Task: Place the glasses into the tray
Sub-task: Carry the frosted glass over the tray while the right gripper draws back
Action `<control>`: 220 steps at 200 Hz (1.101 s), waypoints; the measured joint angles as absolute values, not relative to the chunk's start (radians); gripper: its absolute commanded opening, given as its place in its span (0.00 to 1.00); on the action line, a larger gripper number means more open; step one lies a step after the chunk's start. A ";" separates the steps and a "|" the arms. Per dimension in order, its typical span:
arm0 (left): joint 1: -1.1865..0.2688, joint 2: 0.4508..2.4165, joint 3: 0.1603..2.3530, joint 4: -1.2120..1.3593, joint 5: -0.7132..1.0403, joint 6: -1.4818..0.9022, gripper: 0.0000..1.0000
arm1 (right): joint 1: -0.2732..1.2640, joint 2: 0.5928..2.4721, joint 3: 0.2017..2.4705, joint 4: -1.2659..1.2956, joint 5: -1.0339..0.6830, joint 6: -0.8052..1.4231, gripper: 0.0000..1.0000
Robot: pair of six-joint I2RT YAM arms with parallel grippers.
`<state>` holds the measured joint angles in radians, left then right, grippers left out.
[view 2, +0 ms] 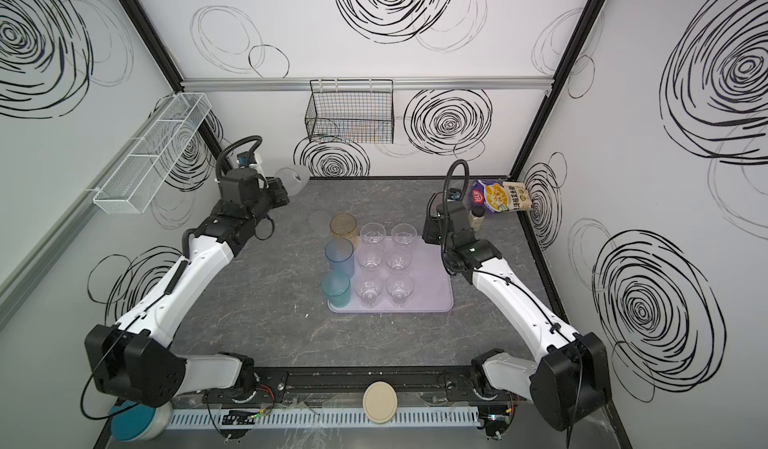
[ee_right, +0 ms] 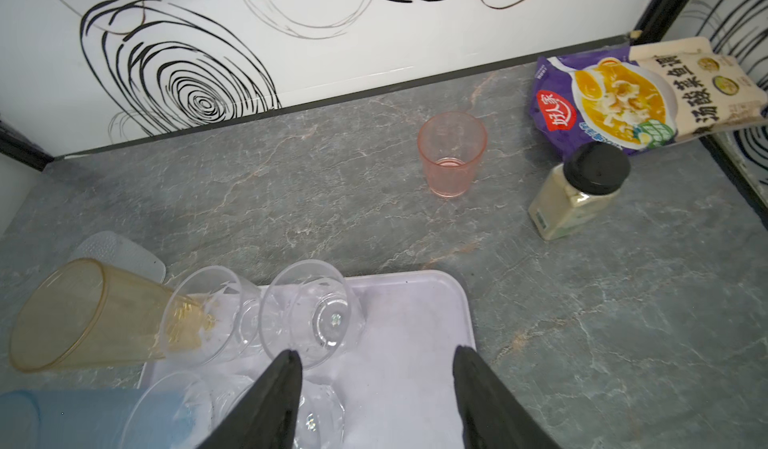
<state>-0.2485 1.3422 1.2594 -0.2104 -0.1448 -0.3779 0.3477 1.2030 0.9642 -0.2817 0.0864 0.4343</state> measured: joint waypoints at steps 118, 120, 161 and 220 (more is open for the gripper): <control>-0.893 1.861 1.619 -0.325 -0.157 -0.324 0.00 | -0.035 1.003 0.749 -0.258 -0.142 0.586 0.62; -0.896 1.870 1.626 -0.327 -0.157 -0.322 0.00 | -0.036 1.002 0.746 -0.258 -0.145 0.588 0.62; -0.942 1.971 1.682 -0.361 -0.165 -0.301 0.00 | -0.039 1.003 0.723 -0.256 -0.188 0.600 0.62; -0.973 2.071 1.762 -0.419 -0.157 -0.279 0.01 | -0.035 0.977 0.667 -0.254 -0.233 0.614 0.58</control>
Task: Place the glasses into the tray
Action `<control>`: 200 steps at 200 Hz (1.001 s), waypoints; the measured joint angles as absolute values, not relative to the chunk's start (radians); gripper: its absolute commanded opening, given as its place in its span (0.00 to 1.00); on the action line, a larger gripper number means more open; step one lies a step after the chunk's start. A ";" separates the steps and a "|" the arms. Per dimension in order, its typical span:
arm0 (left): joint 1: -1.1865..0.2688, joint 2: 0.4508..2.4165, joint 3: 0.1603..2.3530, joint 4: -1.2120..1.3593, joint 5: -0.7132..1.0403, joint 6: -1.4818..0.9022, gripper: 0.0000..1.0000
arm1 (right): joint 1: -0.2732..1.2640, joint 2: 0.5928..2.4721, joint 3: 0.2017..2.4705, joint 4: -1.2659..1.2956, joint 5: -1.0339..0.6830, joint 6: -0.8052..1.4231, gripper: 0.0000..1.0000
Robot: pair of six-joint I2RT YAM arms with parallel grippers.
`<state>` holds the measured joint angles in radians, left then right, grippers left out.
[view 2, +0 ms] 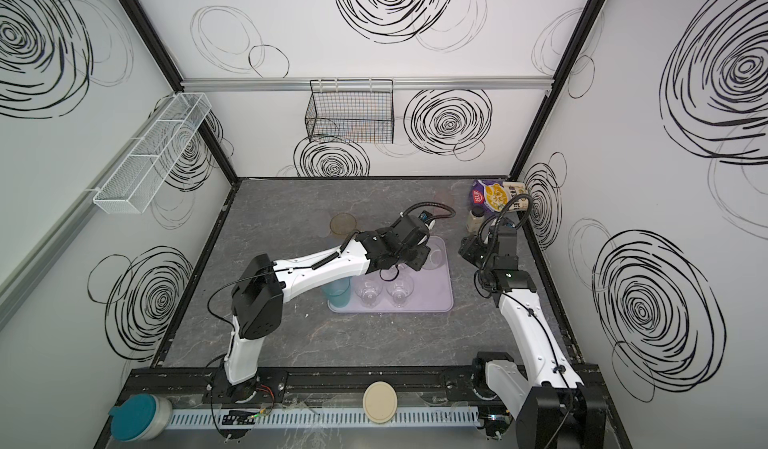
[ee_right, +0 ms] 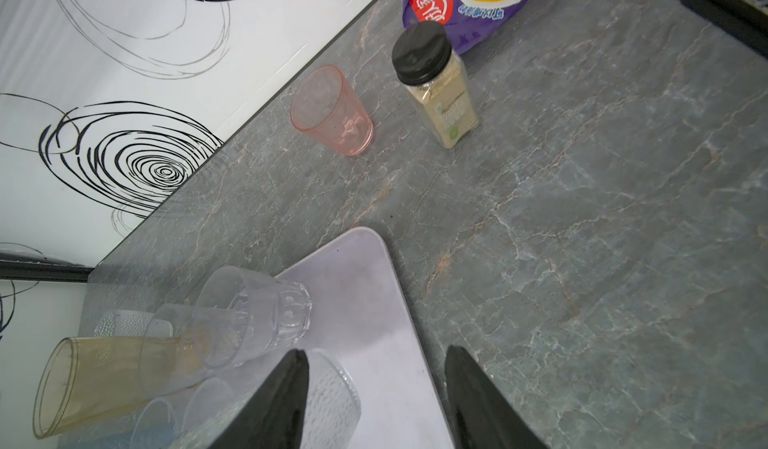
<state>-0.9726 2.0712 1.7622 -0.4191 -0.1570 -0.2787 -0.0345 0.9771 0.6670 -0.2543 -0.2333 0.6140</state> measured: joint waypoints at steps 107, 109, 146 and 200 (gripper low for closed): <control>-0.982 2.175 1.838 -0.507 -0.153 -0.239 0.09 | -0.015 0.929 0.572 -0.271 -0.261 0.602 0.59; -0.982 2.178 1.840 -0.509 -0.153 -0.239 0.09 | -0.012 0.929 0.571 -0.271 -0.263 0.602 0.59; -0.982 2.198 1.860 -0.529 -0.146 -0.232 0.13 | 0.054 0.936 0.547 -0.269 -0.273 0.607 0.60; -0.982 2.199 1.864 -0.529 -0.130 -0.235 0.22 | 0.100 0.938 0.535 -0.263 -0.283 0.611 0.62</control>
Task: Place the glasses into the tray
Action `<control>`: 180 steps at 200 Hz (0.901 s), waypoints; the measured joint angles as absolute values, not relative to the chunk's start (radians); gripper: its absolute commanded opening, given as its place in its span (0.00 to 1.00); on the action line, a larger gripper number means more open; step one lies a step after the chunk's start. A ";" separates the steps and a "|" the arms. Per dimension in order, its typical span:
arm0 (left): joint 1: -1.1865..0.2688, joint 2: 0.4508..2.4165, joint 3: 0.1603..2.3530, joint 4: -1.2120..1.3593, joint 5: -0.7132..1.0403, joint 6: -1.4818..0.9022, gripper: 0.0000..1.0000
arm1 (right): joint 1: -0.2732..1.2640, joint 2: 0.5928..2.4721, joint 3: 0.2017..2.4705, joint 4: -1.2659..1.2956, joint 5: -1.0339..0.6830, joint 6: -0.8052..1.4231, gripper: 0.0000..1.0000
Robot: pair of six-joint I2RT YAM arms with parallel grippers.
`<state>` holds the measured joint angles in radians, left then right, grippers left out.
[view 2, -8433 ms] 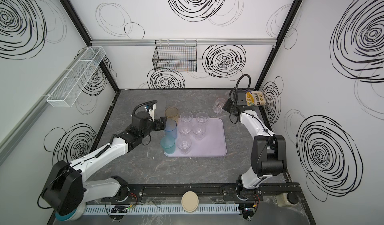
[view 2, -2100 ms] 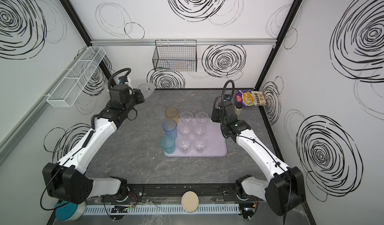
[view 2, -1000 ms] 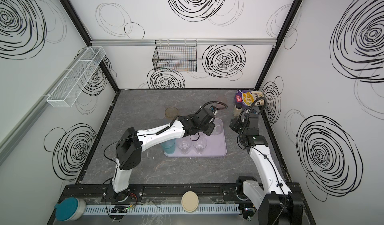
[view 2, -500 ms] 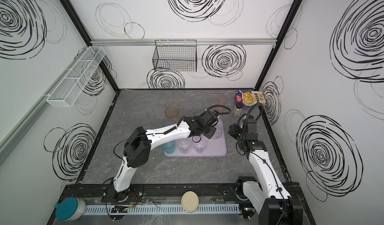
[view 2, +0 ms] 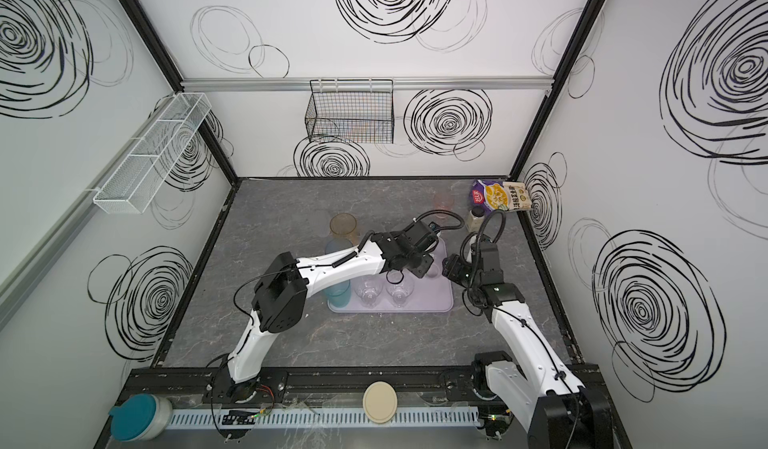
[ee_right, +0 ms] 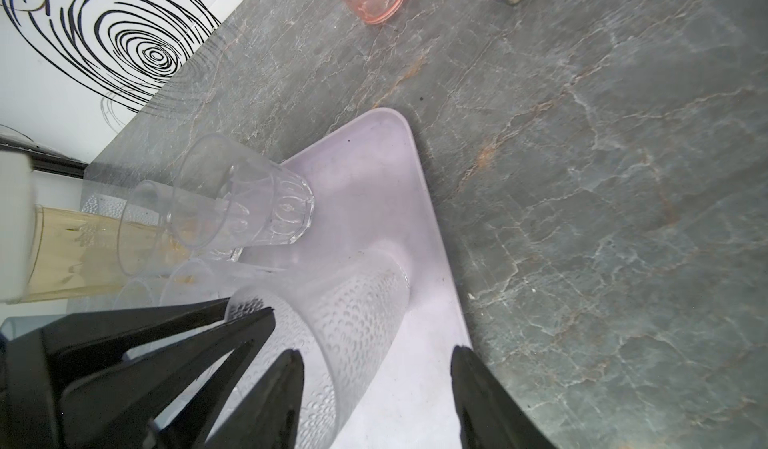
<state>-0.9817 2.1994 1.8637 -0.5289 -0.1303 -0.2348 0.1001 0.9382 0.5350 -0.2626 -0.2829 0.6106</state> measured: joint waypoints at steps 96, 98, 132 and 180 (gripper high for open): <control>-0.981 2.162 1.861 -0.514 -0.116 -0.250 0.34 | 0.105 0.951 0.524 -0.261 -0.305 0.606 0.57; -0.981 2.157 1.860 -0.513 -0.116 -0.250 0.35 | 0.107 0.952 0.524 -0.260 -0.305 0.606 0.57; -0.981 2.058 1.813 -0.463 -0.111 -0.251 0.41 | 0.139 1.000 0.525 -0.249 -0.302 0.607 0.57; -0.968 1.807 1.555 -0.357 -0.106 -0.220 0.50 | 0.157 1.089 0.575 -0.234 -0.265 0.598 0.53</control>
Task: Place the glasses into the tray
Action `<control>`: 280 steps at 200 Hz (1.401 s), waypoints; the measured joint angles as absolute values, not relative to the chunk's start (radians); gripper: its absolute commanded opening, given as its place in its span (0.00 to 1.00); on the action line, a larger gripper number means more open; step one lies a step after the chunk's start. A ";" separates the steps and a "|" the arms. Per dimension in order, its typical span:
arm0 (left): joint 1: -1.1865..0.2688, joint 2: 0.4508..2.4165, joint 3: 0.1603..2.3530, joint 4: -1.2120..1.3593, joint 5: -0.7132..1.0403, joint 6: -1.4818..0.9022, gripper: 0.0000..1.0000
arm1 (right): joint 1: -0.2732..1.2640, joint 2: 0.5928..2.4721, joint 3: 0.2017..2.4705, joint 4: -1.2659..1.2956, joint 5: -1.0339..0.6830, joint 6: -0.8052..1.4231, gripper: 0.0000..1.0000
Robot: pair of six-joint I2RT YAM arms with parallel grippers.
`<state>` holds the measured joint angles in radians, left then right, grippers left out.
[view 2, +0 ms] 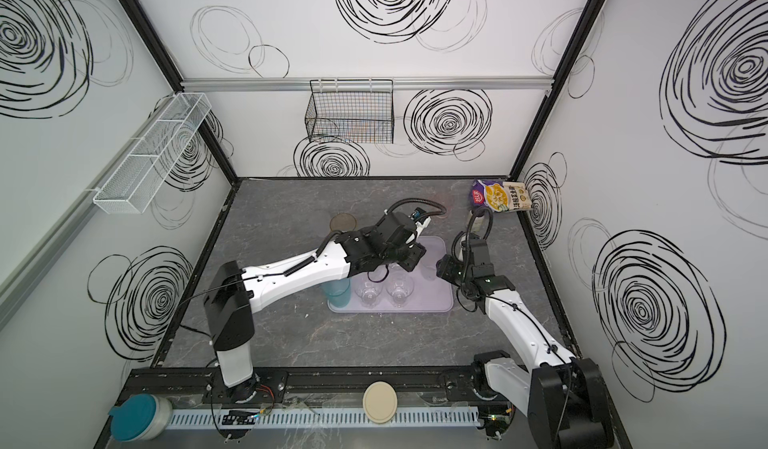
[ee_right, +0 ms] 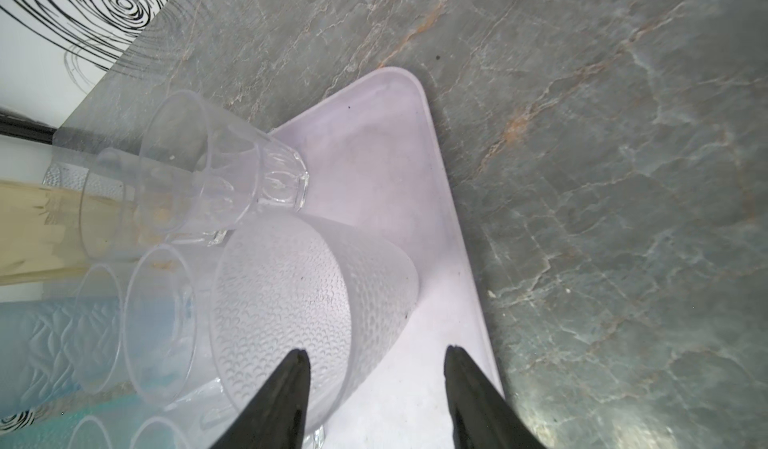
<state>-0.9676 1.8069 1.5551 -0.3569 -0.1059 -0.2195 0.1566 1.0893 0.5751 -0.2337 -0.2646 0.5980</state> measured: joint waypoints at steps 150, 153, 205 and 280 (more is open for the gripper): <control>-0.340 1.221 0.870 -0.072 -0.168 -0.232 0.64 | 0.253 1.378 0.798 -0.235 -0.085 0.513 0.14; -0.340 1.222 0.868 -0.071 -0.165 -0.233 0.64 | 0.255 1.387 0.806 -0.238 -0.081 0.511 0.13; -0.329 1.236 0.850 -0.034 -0.138 -0.244 0.65 | 0.257 1.484 0.924 -0.290 -0.013 0.469 0.10; -0.302 1.255 0.829 -0.011 -0.113 -0.259 0.66 | 0.257 1.617 1.104 -0.365 0.097 0.426 0.12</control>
